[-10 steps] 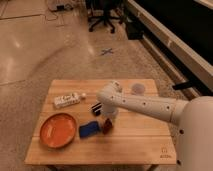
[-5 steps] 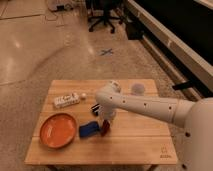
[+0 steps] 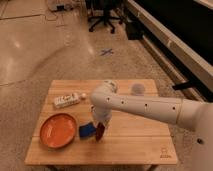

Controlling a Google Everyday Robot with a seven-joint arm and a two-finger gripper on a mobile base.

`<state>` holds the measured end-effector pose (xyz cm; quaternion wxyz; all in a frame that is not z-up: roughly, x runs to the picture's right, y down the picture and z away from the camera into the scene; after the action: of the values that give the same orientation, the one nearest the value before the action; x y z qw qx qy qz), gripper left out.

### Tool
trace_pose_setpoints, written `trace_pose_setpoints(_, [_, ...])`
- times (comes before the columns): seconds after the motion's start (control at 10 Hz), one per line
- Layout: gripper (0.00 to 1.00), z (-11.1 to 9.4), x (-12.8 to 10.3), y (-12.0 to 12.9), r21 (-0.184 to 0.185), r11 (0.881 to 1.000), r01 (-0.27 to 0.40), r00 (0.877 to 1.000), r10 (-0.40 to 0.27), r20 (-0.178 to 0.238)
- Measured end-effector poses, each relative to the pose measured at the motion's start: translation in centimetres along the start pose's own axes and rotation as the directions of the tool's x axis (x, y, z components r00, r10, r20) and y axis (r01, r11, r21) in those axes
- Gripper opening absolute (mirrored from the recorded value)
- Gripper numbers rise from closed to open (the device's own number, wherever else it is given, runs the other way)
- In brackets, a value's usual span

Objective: Place the pepper on the white sponge

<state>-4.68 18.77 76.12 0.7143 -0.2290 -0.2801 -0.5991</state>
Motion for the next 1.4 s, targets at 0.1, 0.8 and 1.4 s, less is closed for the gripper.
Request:
trace_pose_setpoints(0.1, [0.00, -0.2, -0.1, -0.6, 0.007, 1.000, 0.016, 1.000, -0.016, -0.002])
trace_pose_setpoints(0.8, [0.12, 0.3, 1.2, -4.9, 0.045, 0.995, 0.090, 0.995, -0.088, -0.039])
trace_pose_setpoints(1.4, [0.72, 2.5, 1.8, -4.4, 0.025, 0.998, 0.065, 0.997, -0.064, -0.038])
